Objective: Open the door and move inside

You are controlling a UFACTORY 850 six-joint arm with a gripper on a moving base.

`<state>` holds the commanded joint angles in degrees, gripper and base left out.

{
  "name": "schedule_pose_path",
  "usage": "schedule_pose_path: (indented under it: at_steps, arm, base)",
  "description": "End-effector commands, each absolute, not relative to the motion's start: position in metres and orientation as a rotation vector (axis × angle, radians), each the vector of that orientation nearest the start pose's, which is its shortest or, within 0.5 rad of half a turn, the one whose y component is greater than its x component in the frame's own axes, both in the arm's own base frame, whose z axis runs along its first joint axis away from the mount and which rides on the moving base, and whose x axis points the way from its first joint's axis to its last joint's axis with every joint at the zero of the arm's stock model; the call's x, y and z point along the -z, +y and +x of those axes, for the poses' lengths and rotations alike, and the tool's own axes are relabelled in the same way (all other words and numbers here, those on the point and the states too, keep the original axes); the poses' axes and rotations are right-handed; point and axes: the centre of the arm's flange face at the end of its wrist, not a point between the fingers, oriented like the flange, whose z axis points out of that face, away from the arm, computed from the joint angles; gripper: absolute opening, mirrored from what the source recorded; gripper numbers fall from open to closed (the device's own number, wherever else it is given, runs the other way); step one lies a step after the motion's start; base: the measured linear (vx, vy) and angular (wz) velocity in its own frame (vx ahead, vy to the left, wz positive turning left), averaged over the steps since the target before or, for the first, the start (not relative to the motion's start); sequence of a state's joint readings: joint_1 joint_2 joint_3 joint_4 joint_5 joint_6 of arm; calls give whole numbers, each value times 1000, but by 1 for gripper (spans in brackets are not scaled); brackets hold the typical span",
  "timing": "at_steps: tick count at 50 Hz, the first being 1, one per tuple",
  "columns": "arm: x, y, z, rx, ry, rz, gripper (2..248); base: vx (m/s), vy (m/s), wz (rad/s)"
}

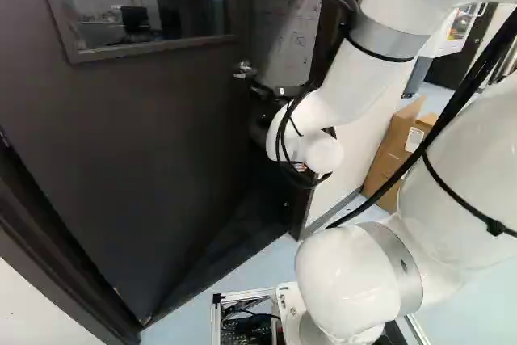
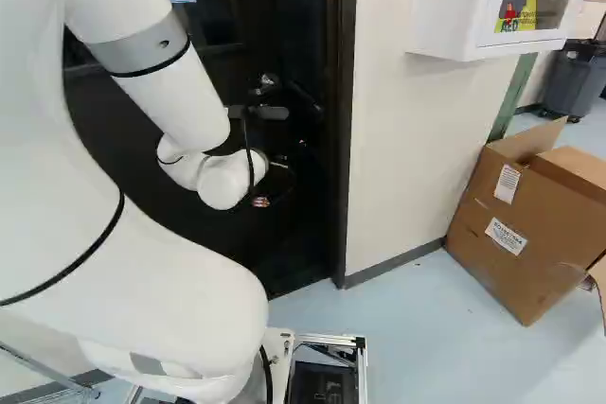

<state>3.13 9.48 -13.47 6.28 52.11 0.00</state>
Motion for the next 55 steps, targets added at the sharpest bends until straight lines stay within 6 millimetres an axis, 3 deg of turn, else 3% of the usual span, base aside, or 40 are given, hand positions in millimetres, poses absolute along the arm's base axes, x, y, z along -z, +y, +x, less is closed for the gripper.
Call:
schedule_pose_path:
  at_steps: [55]
  arm:
    - [-391, 10, 326, 1908, 98, -2487, 247]
  base:
    - [41, 86, -9]
